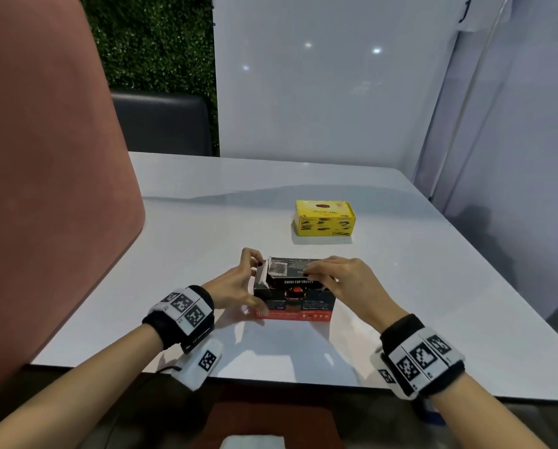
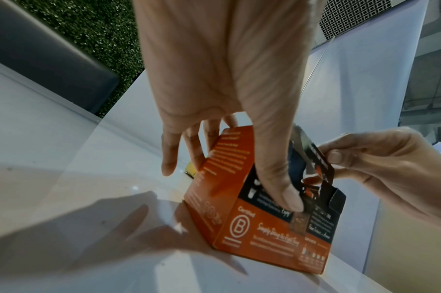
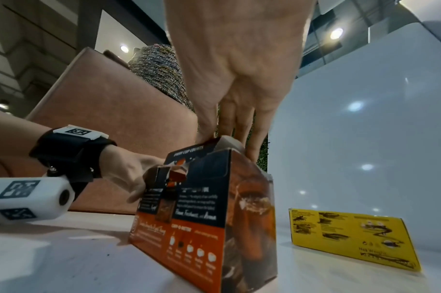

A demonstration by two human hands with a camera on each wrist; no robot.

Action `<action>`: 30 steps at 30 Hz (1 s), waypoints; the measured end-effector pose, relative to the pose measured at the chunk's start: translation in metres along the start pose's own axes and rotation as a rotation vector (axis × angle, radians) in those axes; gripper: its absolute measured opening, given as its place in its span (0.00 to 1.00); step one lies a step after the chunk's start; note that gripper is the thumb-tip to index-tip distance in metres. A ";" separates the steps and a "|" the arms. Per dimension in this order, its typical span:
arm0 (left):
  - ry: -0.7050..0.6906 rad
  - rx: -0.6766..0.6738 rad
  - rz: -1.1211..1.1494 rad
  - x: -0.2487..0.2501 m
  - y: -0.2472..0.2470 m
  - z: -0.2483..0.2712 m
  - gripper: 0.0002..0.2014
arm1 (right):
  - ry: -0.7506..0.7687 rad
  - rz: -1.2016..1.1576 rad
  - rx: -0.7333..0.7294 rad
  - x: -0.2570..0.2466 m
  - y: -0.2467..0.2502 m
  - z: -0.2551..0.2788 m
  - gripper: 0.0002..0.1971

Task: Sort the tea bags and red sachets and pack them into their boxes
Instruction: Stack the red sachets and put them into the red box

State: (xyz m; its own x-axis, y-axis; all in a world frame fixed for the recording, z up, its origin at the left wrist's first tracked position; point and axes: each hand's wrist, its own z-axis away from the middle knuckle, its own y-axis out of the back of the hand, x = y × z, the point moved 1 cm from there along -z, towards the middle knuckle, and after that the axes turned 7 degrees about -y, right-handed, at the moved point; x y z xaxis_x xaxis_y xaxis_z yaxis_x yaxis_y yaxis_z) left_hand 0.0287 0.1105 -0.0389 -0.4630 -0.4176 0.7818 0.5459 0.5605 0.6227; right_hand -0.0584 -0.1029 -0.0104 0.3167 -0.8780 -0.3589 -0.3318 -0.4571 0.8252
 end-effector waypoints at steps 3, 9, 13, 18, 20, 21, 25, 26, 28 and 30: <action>-0.003 -0.002 0.000 0.002 -0.001 0.000 0.39 | 0.048 0.028 0.046 -0.005 0.002 0.000 0.13; -0.014 -0.020 -0.002 0.004 -0.001 0.002 0.39 | 0.040 0.068 -0.012 -0.008 0.002 0.001 0.14; -0.014 -0.021 -0.010 0.006 -0.001 0.002 0.39 | 0.044 0.096 -0.037 -0.010 0.001 0.003 0.15; -0.022 -0.021 -0.004 0.006 -0.002 0.001 0.40 | 0.097 0.229 -0.014 -0.013 0.000 0.005 0.14; -0.023 -0.034 -0.004 0.007 -0.002 0.001 0.42 | 0.106 0.254 -0.040 -0.011 0.000 0.006 0.10; -0.025 -0.048 0.005 0.008 -0.002 0.001 0.45 | 0.111 0.268 -0.053 -0.010 0.000 0.007 0.09; -0.054 -0.092 -0.015 0.013 0.000 0.004 0.54 | 0.047 0.306 -0.156 -0.007 0.004 0.007 0.10; -0.067 -0.089 -0.056 0.014 0.000 0.005 0.52 | 0.019 0.309 -0.195 -0.007 0.004 0.007 0.12; -0.083 -0.093 -0.155 0.016 0.001 0.004 0.44 | -0.013 0.324 -0.250 -0.008 0.005 0.006 0.14; -0.100 -0.103 -0.225 0.016 0.000 0.003 0.34 | -0.035 0.313 -0.284 -0.011 0.009 0.005 0.15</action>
State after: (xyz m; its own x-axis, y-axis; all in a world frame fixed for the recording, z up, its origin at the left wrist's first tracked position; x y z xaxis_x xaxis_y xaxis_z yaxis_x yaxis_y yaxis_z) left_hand 0.0194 0.1055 -0.0262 -0.6445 -0.4482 0.6194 0.4874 0.3834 0.7845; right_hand -0.0691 -0.0979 -0.0014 0.2072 -0.9748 -0.0824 -0.1476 -0.1144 0.9824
